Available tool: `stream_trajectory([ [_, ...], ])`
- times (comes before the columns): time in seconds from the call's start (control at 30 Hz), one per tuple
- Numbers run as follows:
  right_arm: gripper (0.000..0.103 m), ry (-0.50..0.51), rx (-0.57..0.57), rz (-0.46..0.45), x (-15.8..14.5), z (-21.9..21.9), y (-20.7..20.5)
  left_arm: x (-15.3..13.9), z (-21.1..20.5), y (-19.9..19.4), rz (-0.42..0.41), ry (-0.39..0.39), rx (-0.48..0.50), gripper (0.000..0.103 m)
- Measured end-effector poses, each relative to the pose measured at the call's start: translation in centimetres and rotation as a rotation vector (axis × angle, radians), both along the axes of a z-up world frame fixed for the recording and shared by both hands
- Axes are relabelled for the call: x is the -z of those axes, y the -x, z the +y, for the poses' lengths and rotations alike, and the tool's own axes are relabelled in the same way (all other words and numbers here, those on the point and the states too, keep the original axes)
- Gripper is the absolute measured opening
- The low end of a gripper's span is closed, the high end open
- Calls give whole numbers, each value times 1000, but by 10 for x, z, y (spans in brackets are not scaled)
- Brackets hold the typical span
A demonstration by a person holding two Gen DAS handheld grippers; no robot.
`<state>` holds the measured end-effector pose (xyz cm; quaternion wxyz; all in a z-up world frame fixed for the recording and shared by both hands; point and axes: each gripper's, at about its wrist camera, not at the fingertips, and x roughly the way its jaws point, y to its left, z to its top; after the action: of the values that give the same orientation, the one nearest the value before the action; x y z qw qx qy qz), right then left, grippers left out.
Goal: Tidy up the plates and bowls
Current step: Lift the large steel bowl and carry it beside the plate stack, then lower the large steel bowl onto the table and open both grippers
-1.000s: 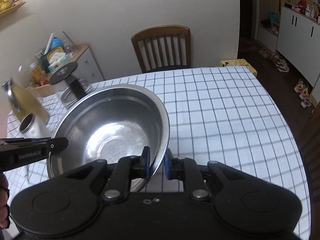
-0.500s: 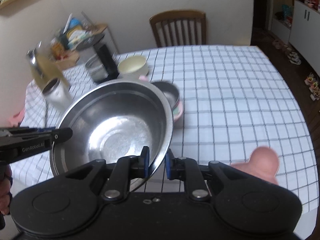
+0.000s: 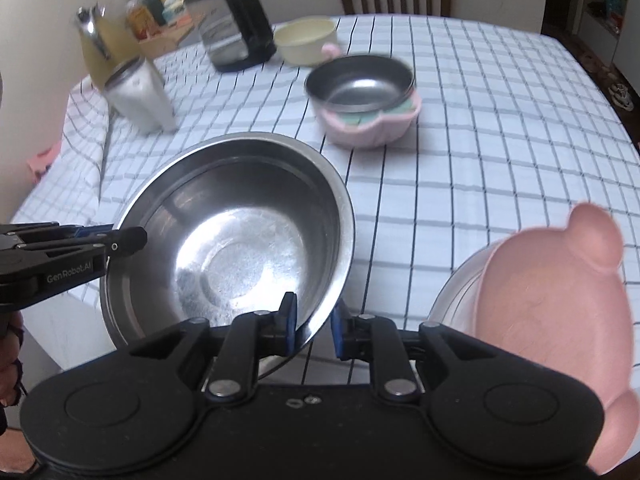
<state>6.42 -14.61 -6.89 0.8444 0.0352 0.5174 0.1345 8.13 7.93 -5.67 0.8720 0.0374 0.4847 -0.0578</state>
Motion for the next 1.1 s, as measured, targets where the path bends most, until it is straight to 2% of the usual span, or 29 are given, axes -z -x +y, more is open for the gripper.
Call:
stream_trajectory([
  [0.17, 19, 16, -14, 25, 20, 8, 9, 15, 4, 10, -8, -13, 7, 15],
  [0.47, 19, 40, -29, 51, 42, 23, 14, 35, 16, 12, 33, -9, -16, 15],
  [0.83, 20, 52, -52, 73, 49, 35, 16, 43, 24, 14, 54, -11, -21, 15],
  [1.1, 23, 61, -53, 83, 51, 37, 13, 40, 27, 13, 58, 15, -15, 16],
])
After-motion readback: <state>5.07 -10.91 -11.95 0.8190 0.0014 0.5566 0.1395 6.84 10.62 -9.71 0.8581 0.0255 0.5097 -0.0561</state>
